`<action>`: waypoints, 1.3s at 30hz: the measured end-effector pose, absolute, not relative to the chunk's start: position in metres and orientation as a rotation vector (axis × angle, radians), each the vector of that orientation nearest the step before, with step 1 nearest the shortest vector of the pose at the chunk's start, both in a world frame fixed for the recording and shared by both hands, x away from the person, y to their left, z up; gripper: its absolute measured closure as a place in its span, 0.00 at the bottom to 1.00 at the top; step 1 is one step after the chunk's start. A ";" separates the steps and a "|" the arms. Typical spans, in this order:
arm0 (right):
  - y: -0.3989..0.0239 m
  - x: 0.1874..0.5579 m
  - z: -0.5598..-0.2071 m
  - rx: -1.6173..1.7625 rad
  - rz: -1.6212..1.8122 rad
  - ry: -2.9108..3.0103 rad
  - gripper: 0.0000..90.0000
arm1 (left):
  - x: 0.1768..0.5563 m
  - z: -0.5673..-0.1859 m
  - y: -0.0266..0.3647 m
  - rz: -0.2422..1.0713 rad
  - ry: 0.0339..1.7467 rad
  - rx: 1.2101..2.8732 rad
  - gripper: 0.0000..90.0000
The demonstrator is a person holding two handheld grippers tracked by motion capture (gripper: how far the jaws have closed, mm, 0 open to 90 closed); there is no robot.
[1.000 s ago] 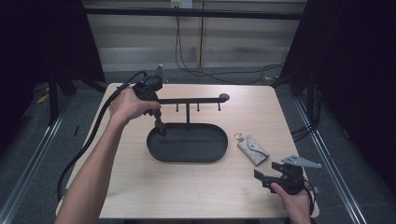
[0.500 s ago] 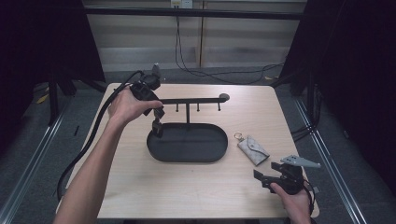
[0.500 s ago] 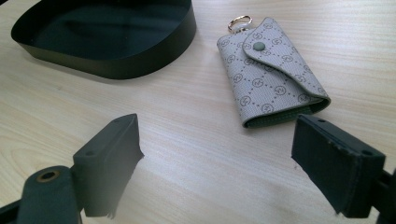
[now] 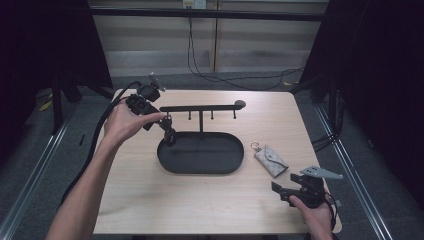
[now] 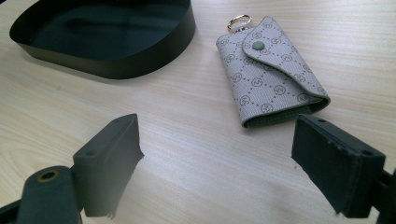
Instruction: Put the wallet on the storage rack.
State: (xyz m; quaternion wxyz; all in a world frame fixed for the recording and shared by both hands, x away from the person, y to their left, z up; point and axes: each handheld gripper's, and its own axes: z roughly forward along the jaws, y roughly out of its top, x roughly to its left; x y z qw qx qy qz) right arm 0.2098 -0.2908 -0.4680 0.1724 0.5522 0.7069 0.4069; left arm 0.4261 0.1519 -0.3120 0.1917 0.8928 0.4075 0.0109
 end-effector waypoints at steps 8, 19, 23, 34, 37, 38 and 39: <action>-0.291 0.210 -0.468 1.570 1.154 2.005 0.17 | 0.414 -0.319 0.185 0.024 1.122 2.454 0.21; -0.291 0.211 -0.469 1.572 1.155 2.006 0.17 | 0.392 -0.332 0.210 0.025 1.099 2.398 0.20; -0.291 0.211 -0.469 1.570 1.152 2.006 0.17 | 0.382 -0.336 0.221 0.049 1.084 2.375 0.20; -0.291 0.212 -0.469 1.585 1.148 1.995 0.17 | 0.355 -0.365 0.255 0.141 1.107 2.265 0.19; -0.292 0.211 -0.469 1.585 1.151 1.992 0.17 | 0.348 -0.374 0.258 0.156 1.116 2.219 0.19; -0.292 0.211 -0.469 1.585 1.151 1.992 0.17 | 0.345 -0.376 0.259 0.157 1.117 2.214 0.19; -0.292 0.211 -0.469 1.591 1.150 1.991 0.17 | 0.342 -0.379 0.261 0.152 1.121 2.207 0.19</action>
